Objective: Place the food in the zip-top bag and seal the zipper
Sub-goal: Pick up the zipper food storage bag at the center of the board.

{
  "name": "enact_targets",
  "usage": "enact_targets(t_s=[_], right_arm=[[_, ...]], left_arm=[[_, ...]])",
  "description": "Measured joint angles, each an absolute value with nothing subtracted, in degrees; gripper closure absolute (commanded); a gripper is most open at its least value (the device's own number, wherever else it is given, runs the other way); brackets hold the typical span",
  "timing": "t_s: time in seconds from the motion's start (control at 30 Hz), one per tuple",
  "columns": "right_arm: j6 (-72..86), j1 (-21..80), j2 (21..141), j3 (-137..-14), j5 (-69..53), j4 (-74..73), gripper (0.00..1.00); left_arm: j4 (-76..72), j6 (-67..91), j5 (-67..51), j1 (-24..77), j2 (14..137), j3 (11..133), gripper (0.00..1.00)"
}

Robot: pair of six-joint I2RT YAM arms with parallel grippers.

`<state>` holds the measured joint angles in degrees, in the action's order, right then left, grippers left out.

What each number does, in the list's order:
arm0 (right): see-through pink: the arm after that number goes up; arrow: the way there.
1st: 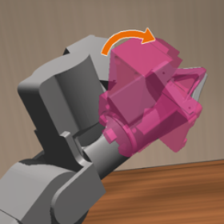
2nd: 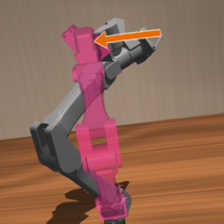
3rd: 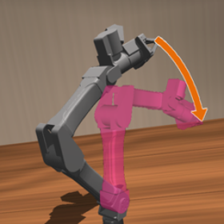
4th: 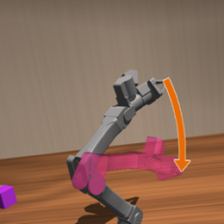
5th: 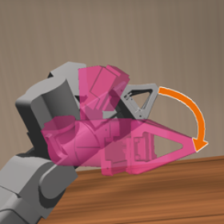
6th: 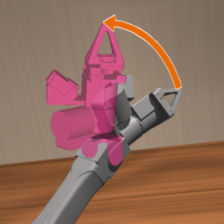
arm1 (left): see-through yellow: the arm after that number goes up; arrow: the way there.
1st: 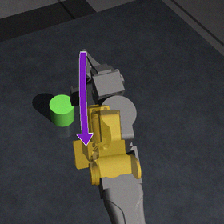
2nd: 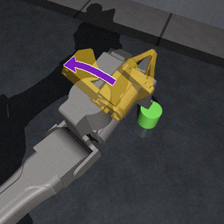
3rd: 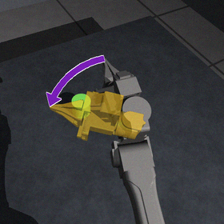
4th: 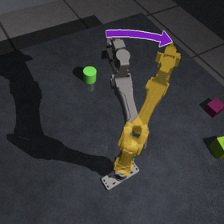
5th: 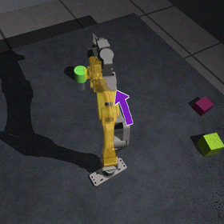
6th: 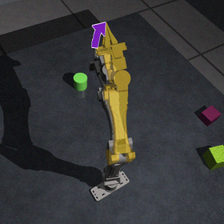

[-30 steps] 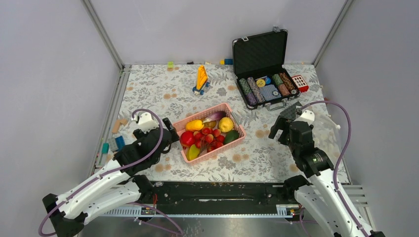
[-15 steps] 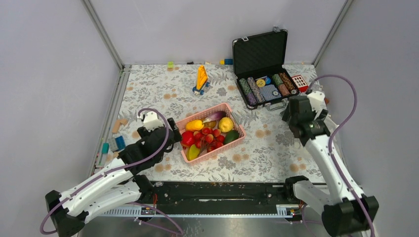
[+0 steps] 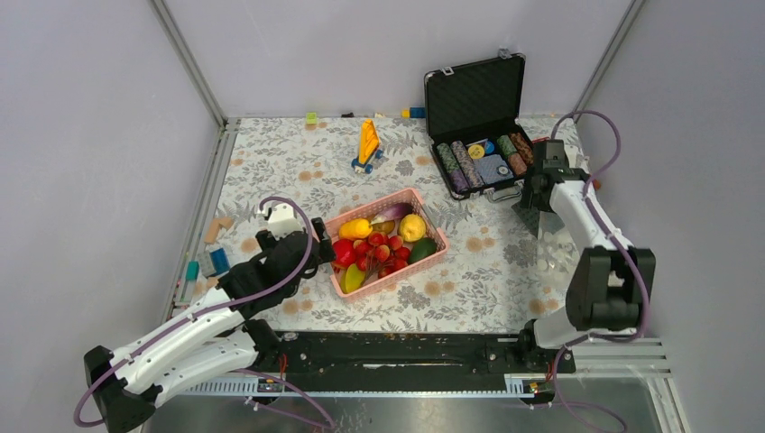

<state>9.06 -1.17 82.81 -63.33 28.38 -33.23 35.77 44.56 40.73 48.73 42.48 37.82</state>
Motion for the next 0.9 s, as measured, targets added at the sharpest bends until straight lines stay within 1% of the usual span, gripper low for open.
enact_targets(t_s=[0.17,0.23,0.3,0.33,0.4,0.53,0.63,0.73,0.8,0.9], right_arm=[[5.76,-0.97,92.68,-67.88,32.05,-32.60,0.01],[5.32,-0.84,95.79,-69.04,34.63,-32.45,0.04],[5.19,-0.73,98.94,-70.04,37.54,-32.29,0.10],[5.26,-0.71,100.16,-70.28,38.65,-32.27,0.14],[5.61,-0.69,102.02,-70.39,40.38,-32.29,0.27],[7.07,-0.69,104.20,-70.43,43.09,-32.49,0.69],[9.08,-0.69,104.38,-70.46,45.15,-32.82,0.90],[10.66,-0.69,103.98,-70.48,46.00,-33.56,1.00],[11.42,-0.69,102.78,-70.48,45.78,-34.92,1.00],[12.58,-0.47,97.82,-70.57,44.77,-38.37,1.00]], left_arm=[[35.05,44.10,40.53,48.73,42.50,37.82,0.01],[34.89,43.97,40.56,48.73,42.50,37.82,0.01],[34.79,43.92,40.56,48.73,42.52,37.82,0.01],[34.74,43.90,40.56,48.73,42.54,37.82,0.01],[34.54,43.77,40.56,48.71,42.78,37.82,0.01],[34.52,43.59,40.66,48.73,43.57,37.82,0.01],[34.57,43.55,40.75,48.71,43.72,37.82,0.01],[34.57,43.53,40.80,48.71,43.72,37.82,0.01],[34.57,43.53,41.01,48.71,43.70,37.82,0.01],[34.57,43.53,41.28,48.71,43.57,37.82,0.01]])
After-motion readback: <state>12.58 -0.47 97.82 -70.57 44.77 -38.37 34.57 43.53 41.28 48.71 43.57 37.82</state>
